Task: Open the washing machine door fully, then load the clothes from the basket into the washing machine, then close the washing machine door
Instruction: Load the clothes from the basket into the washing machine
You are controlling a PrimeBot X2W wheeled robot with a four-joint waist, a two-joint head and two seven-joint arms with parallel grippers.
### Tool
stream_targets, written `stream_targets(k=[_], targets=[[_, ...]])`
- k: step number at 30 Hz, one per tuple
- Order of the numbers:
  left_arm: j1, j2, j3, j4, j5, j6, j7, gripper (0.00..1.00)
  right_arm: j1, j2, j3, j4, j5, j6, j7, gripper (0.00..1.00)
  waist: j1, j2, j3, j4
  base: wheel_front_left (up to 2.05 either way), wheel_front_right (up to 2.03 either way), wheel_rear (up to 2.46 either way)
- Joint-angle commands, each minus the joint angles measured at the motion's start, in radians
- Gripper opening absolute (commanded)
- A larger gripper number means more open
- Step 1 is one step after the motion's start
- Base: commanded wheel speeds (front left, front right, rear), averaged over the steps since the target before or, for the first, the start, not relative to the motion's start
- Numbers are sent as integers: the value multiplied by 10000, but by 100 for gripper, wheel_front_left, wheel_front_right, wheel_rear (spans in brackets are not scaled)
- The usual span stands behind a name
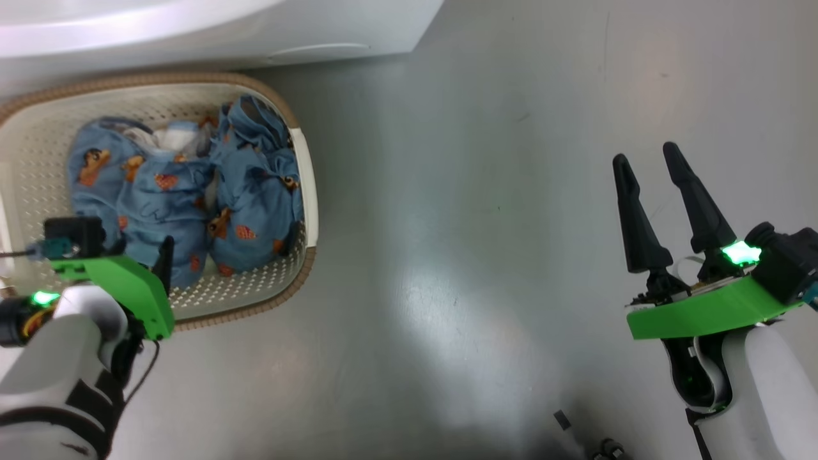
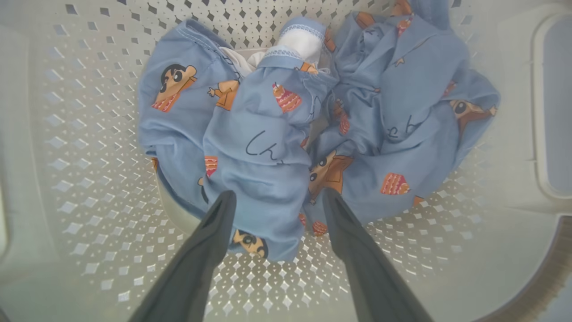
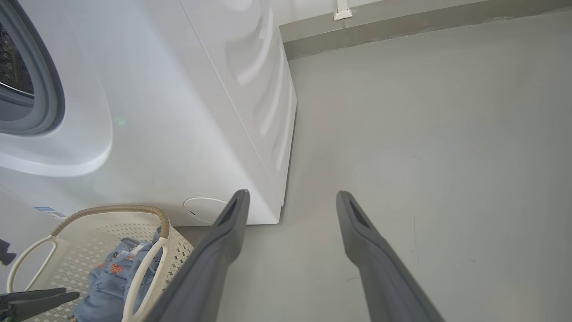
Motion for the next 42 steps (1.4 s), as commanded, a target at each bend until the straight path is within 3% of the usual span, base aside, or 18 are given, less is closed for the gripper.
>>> stream_targets(k=[1,35,36,37,39,42], targets=[[-96,504,126,57,-167,-15,26,100,53,13,258,-275,-151,29,-74,100,0,0,246,-76,0,0,0],[-1627,907,-685,741,-1126,-15,1111,100,56,-126,305,-908,-350,29,-74,100,0,0,1469,-273,0,0,0],[-1635,909,-720,721,-1159,-15,1135,95,55,-128,306,-915,-354,29,-74,100,0,0,1478,-275,0,0,0],[-1640,915,-763,702,-1187,-15,1165,49,53,-128,310,-922,-358,29,-74,100,0,0,1482,-279,0,0,0],[-1652,946,-838,671,-1247,-15,1212,0,41,-126,329,-935,-361,29,-74,100,0,0,1489,-298,0,0,0],[-1613,980,-939,614,-1374,-15,1256,0,30,-133,364,-932,-364,29,-74,100,0,0,1448,-327,0,0,0]])
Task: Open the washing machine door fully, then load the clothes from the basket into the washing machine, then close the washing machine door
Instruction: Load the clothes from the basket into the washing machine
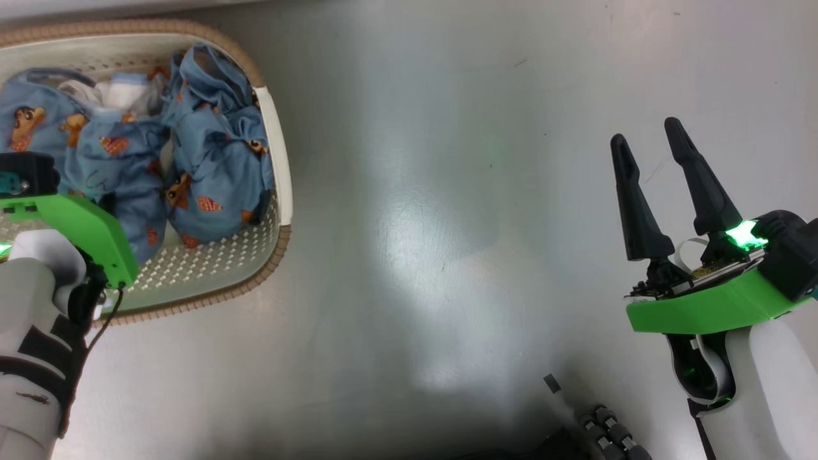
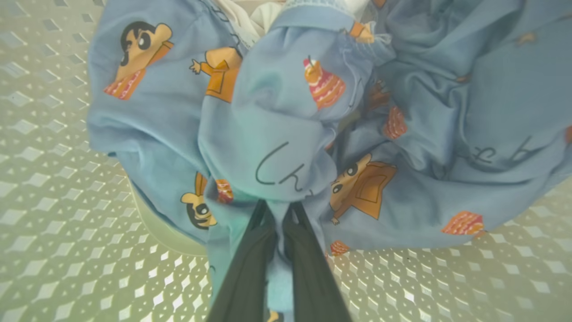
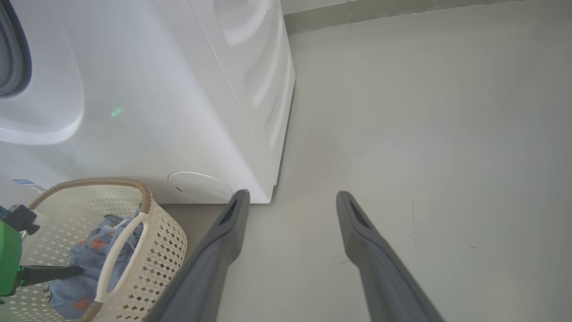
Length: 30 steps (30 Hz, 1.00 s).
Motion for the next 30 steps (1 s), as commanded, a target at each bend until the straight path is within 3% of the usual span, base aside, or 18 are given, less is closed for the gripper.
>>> stream_targets(k=[1,9,18,22,30], targets=[[115,507,88,-73,-151,-13,48,0,248,-84,200,-241,-27,29,-48,100,0,0,-37,-5,0,0,0],[298,272,131,-201,-712,-13,-663,0,288,-125,96,-167,-35,29,-48,100,0,0,-490,267,0,0,0],[940,81,439,-649,-1404,-13,-2075,0,308,-229,146,56,27,29,-48,100,0,0,-1780,653,0,0,0],[1292,168,586,-940,-1349,-13,-2207,0,402,-314,191,229,98,29,-48,100,0,0,-2498,762,0,0,0],[2465,298,1906,-2415,-223,48,-2217,0,777,-407,181,560,214,29,-48,100,0,0,-3865,889,0,0,0]])
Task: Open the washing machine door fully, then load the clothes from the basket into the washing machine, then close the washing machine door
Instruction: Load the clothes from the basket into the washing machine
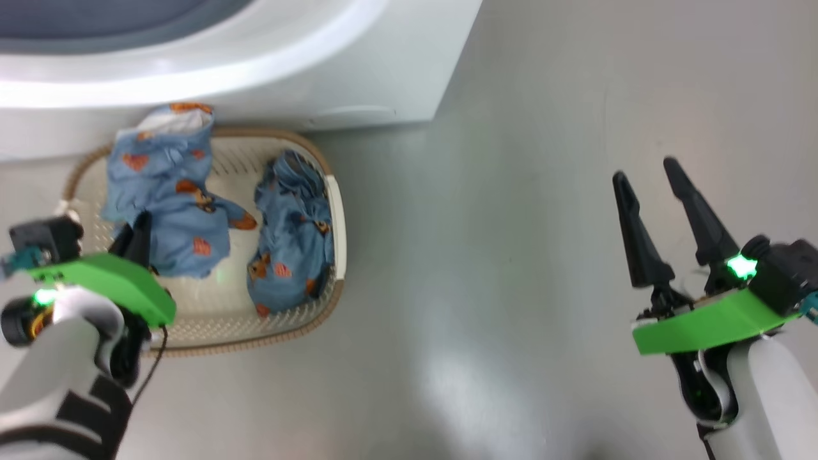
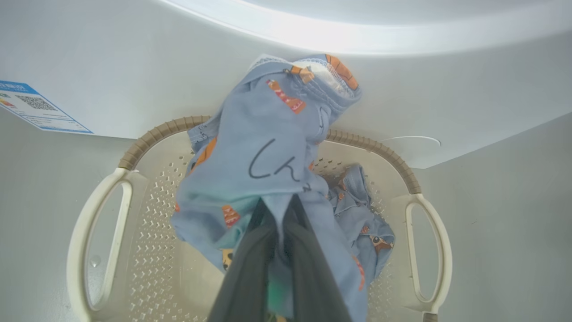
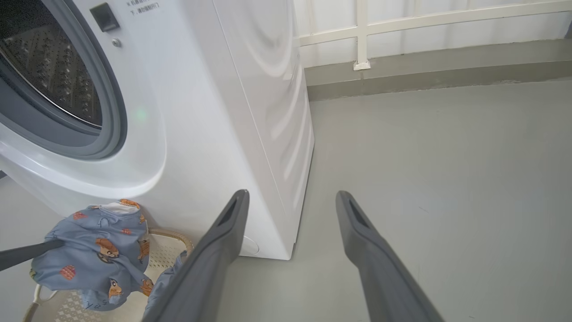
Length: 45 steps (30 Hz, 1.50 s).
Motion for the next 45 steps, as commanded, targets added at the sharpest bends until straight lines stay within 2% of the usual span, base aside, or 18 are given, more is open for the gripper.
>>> stream_targets(k=[1,12,20,35,45], targets=[[434,488,448,-287,250,66,-133,0,471,-76,168,-139,180,29,-48,100,0,-1,-1050,202,0,0,0],[2873,-81,2990,-3149,2749,46,-134,0,1340,-204,-27,136,340,29,-48,100,0,-1,-2704,353,0,0,0],[4545,-657,4137,-5233,4151,0,-135,0,2227,-211,-300,177,395,29,-48,100,0,-1,-3677,466,0,0,0],[8029,-1589,5753,-8899,5402,-22,-135,0,3453,-140,-700,95,483,29,-48,100,0,-1,-4706,283,0,0,0],[8541,-1916,5899,-9659,5643,-26,-135,0,3683,-114,-832,16,459,29,-48,100,0,-1,-4711,265,0,0,0]])
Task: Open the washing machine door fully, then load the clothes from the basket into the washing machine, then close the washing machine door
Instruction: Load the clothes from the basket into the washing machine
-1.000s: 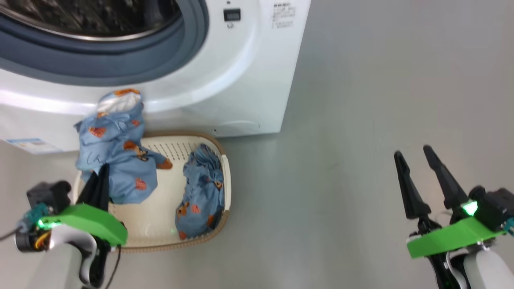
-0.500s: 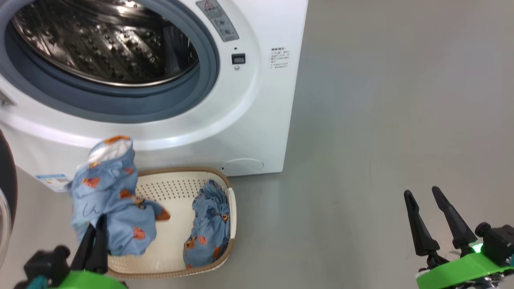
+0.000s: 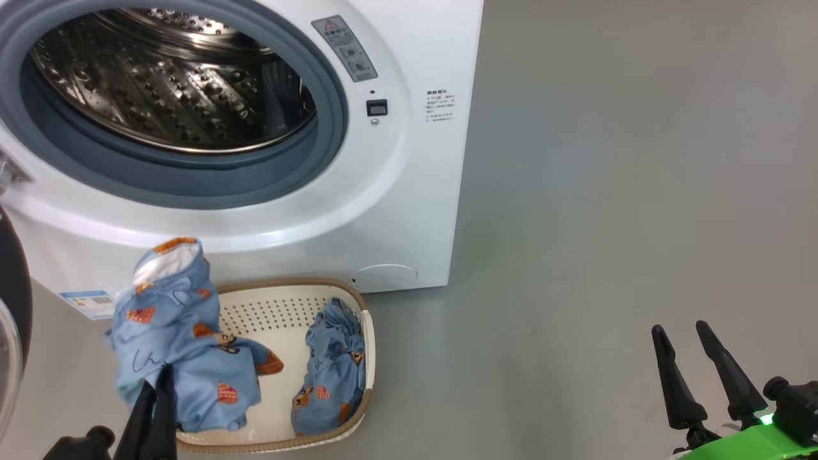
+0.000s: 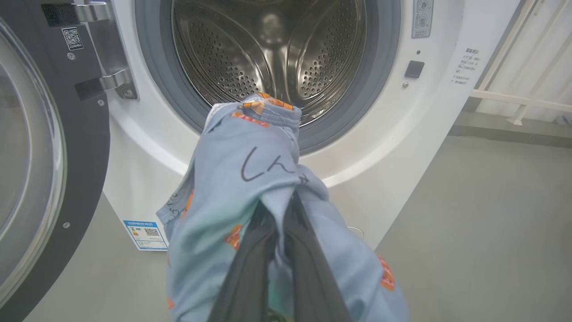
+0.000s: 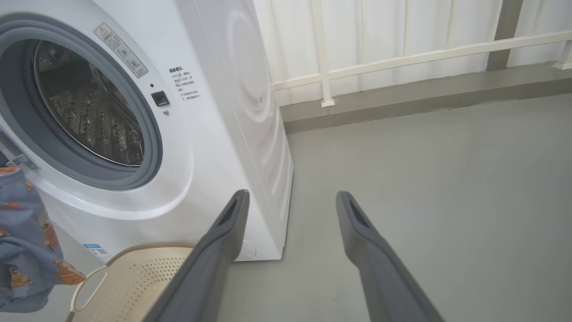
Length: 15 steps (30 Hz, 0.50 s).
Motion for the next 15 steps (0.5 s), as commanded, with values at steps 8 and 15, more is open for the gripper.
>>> stream_targets(k=[8,15], targets=[[-1208,183,446,-193,-188,-23,-135,0,-288,-109,169,-398,8,29,-48,100,0,0,543,-26,0,0,0],[-3624,865,380,534,-553,-24,-135,0,-904,-39,370,-485,-40,29,-48,100,0,0,1594,-162,0,0,0]])
